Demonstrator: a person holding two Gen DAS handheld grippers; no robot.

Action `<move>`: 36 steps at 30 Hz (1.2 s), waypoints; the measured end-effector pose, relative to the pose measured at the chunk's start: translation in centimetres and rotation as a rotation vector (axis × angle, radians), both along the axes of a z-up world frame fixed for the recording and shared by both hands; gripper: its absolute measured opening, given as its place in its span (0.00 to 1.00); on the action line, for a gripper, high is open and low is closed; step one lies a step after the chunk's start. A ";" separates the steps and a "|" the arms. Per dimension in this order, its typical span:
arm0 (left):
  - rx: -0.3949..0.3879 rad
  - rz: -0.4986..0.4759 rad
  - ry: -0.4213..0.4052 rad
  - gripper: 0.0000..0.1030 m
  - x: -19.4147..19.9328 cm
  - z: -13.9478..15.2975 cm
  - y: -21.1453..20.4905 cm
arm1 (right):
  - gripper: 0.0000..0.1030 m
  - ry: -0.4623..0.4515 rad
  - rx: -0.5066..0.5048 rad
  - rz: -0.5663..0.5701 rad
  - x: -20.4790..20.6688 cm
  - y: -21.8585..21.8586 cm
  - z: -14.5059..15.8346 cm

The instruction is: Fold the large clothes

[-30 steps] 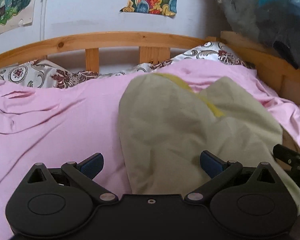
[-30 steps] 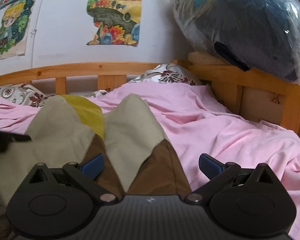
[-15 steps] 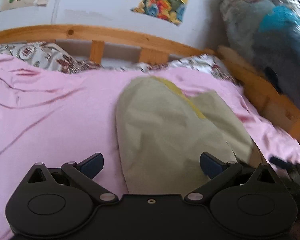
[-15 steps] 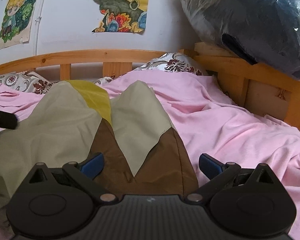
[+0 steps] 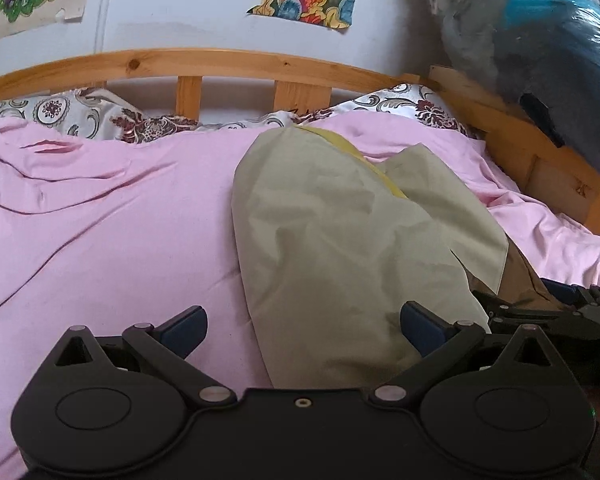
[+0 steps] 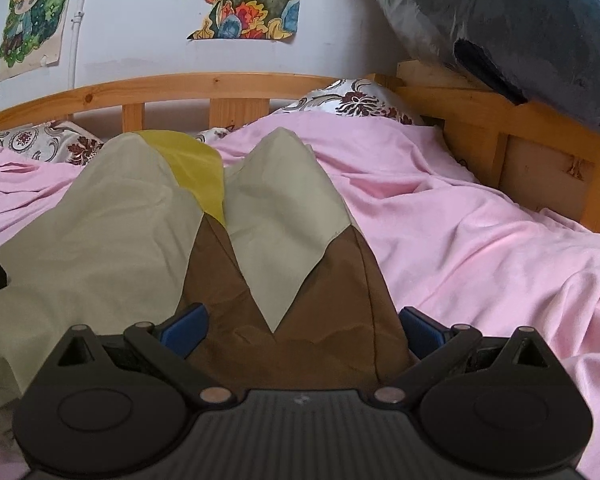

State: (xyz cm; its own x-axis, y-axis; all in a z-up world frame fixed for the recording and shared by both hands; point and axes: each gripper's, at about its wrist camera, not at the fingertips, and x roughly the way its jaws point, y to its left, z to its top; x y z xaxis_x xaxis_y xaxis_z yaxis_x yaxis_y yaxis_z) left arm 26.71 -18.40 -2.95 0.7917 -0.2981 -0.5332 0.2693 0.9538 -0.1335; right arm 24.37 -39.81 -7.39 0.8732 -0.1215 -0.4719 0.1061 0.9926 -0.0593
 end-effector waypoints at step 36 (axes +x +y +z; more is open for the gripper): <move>-0.128 -0.039 0.063 0.99 1.0 -0.2 1.7 | 1.00 -0.036 0.070 0.021 -0.3 -0.8 0.6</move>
